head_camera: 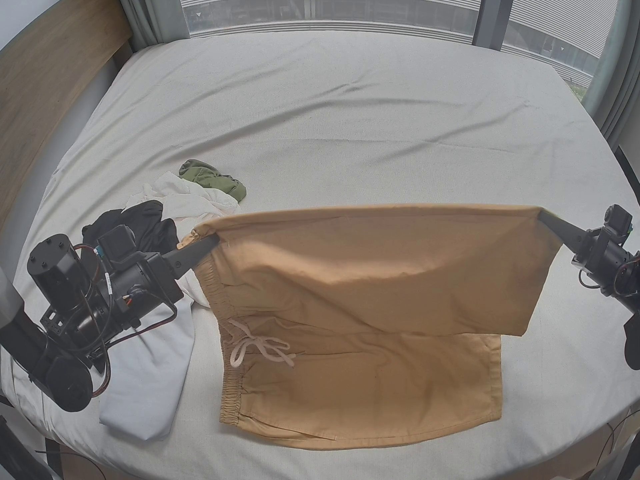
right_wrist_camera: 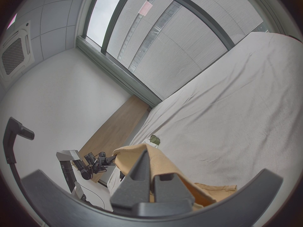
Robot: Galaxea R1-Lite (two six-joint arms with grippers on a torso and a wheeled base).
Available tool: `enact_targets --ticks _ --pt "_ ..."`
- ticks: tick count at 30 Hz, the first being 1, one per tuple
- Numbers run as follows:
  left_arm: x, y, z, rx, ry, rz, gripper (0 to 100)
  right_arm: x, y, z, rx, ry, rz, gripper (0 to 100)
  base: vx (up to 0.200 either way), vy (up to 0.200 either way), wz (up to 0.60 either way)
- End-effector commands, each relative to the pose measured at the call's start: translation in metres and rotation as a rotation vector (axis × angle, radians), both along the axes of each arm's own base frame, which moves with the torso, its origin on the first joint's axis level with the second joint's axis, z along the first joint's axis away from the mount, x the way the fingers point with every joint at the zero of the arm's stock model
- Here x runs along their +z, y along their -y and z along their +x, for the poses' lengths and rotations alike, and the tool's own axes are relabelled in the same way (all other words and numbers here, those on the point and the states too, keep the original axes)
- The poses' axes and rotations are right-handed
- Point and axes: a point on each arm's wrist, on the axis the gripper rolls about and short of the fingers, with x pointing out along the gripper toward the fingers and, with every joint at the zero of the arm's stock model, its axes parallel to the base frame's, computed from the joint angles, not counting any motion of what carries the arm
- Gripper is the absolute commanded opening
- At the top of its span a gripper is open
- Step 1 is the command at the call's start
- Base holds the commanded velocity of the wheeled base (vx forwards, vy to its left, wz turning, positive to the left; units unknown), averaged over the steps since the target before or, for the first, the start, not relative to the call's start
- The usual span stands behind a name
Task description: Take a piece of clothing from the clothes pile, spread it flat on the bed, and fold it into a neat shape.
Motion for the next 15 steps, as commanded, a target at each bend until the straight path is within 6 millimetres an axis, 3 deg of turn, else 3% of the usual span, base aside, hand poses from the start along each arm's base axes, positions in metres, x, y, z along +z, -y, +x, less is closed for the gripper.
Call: enact_targets --ticks 1,15 --pt "0.009 -0.003 -0.006 0.001 0.029 -0.009 0 0.012 -0.002 -0.008 0.007 0.043 0.005 0 0.000 0.000 0.00" --pt "-0.006 -0.001 -0.005 -0.003 -0.026 0.012 0 0.008 -0.001 -0.006 0.000 0.024 0.008 0 0.000 0.000 0.00"
